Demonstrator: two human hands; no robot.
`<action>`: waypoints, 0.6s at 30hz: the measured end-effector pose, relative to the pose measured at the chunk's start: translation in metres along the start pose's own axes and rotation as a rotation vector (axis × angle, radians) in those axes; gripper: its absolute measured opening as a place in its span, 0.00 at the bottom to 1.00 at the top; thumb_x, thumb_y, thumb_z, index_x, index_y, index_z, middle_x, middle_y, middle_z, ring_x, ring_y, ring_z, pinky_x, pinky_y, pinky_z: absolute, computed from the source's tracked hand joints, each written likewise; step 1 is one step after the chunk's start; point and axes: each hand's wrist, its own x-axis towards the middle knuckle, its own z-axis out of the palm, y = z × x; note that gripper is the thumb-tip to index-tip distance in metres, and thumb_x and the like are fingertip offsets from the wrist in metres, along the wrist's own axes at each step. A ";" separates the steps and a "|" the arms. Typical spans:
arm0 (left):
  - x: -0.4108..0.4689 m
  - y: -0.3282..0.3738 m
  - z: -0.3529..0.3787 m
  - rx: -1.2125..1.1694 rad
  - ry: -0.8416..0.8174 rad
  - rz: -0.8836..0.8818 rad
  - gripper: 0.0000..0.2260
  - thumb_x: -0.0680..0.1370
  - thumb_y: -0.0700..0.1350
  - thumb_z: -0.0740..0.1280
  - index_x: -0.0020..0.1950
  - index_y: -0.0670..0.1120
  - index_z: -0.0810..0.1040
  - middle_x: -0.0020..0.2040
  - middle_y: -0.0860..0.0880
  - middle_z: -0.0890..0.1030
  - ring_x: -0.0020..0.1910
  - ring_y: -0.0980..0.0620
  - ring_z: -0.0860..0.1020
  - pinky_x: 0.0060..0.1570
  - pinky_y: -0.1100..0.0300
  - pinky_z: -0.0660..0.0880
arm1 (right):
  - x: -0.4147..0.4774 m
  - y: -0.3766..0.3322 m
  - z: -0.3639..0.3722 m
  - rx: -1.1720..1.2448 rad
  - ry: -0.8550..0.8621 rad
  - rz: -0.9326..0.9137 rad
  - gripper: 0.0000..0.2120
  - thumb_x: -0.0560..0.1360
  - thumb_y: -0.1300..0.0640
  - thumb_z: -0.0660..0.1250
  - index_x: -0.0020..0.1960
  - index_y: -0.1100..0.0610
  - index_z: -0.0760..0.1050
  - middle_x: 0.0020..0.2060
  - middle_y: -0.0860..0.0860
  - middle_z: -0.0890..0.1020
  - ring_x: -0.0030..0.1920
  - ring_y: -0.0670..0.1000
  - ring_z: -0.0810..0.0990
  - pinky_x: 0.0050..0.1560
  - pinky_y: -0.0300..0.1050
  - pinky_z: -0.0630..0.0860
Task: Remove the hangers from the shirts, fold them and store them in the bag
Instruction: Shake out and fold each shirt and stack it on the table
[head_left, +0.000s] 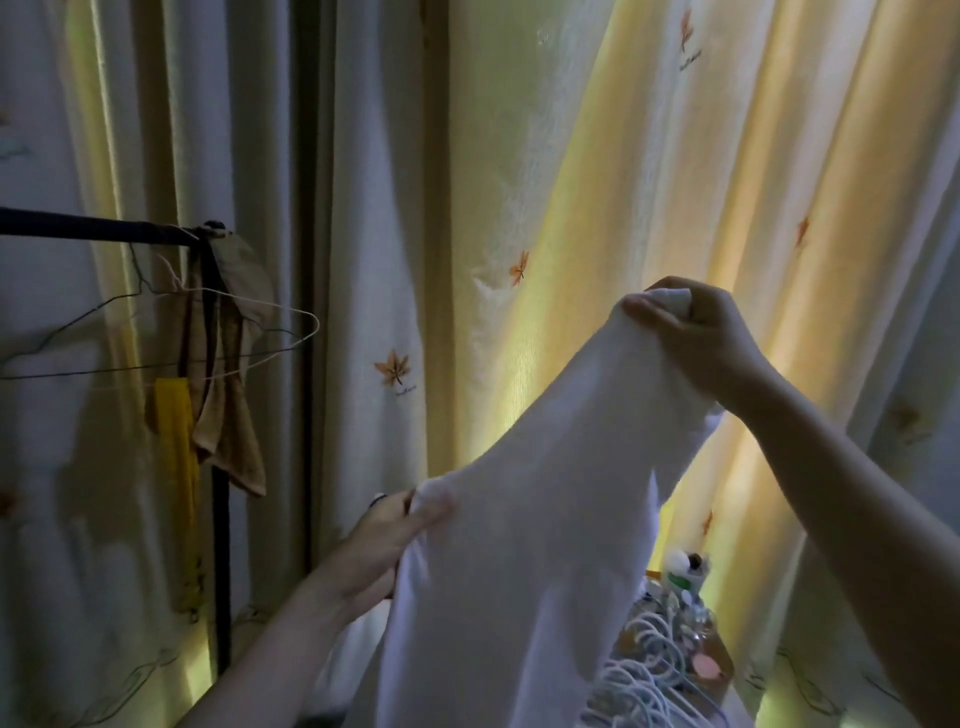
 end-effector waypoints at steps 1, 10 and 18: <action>0.002 0.001 -0.001 0.000 0.048 0.033 0.20 0.70 0.55 0.75 0.58 0.48 0.81 0.57 0.40 0.82 0.57 0.42 0.80 0.50 0.56 0.79 | 0.000 0.002 -0.001 0.008 -0.001 -0.012 0.09 0.74 0.49 0.69 0.37 0.51 0.78 0.28 0.41 0.78 0.30 0.37 0.74 0.30 0.28 0.69; 0.001 0.010 -0.008 0.279 0.429 0.179 0.14 0.71 0.49 0.73 0.51 0.43 0.76 0.39 0.47 0.85 0.38 0.49 0.84 0.32 0.63 0.79 | -0.005 0.012 -0.021 0.021 -0.428 -0.045 0.05 0.67 0.58 0.75 0.42 0.51 0.82 0.36 0.47 0.84 0.39 0.44 0.82 0.40 0.37 0.78; -0.018 0.011 -0.028 0.429 0.143 0.195 0.29 0.66 0.47 0.78 0.62 0.63 0.71 0.50 0.50 0.85 0.48 0.52 0.84 0.40 0.62 0.81 | 0.002 0.022 0.009 0.024 -0.269 -0.017 0.03 0.73 0.59 0.72 0.45 0.59 0.79 0.42 0.45 0.84 0.42 0.39 0.81 0.40 0.34 0.77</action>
